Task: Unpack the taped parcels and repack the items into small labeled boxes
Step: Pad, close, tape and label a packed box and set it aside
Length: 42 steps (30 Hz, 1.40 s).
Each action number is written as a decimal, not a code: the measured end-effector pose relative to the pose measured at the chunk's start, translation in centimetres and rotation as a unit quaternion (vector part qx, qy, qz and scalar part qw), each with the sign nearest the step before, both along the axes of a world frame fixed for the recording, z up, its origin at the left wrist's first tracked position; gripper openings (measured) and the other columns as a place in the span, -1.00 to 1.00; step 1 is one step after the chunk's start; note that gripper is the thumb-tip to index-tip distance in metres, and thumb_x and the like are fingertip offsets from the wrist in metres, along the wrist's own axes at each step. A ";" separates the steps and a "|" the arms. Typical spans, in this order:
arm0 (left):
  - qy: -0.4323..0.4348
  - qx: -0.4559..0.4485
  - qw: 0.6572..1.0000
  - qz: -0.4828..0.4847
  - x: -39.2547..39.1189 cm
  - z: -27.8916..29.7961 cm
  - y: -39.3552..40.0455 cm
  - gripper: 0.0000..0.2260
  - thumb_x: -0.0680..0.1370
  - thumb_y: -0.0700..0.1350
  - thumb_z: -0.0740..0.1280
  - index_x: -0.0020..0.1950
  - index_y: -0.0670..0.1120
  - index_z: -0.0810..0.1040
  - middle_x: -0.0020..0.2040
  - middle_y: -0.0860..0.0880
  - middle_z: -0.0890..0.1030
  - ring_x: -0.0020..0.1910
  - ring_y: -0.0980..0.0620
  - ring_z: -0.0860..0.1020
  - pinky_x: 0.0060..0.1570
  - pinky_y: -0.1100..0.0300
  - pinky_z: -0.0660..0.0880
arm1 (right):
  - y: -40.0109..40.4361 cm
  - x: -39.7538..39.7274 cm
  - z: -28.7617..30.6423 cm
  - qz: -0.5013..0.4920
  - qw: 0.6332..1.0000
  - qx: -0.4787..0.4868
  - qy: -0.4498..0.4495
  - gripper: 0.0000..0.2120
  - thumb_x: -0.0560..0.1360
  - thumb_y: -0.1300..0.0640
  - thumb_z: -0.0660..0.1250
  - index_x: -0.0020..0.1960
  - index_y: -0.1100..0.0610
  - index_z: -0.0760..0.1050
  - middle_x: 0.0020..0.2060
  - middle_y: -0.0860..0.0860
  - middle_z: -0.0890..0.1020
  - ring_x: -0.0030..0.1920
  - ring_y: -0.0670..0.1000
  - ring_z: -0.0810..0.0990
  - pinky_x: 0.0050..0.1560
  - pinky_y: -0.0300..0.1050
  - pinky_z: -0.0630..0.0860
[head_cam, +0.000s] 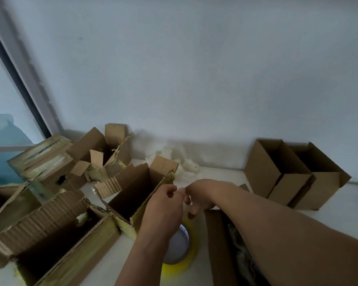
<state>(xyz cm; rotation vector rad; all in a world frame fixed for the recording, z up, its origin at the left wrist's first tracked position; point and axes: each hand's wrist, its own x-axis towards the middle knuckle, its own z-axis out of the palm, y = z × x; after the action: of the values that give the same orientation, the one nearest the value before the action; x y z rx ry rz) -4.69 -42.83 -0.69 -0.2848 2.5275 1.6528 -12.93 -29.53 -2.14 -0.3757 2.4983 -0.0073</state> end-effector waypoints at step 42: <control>0.046 -0.406 0.824 -0.392 8.5 2.3 9.2 -0.45 0.50 -0.18 0.45 0.42 -0.15 0.30 0.26 -0.18 0.50 0.18 -0.17 0.51 0.12 0.02 0.46 | 9.5 18.8 6.9 -0.099 0.960 0.127 0.228 -0.85 0.60 0.15 0.25 0.10 0.14 0.55 -0.01 0.06 0.59 -0.04 0.03 0.57 0.05 -0.09 0.49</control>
<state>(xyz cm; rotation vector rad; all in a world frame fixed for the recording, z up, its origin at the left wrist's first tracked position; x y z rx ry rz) 3.79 -33.67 1.58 0.7117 2.6705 0.2658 5.91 -20.07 4.76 -0.0143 2.9335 0.3528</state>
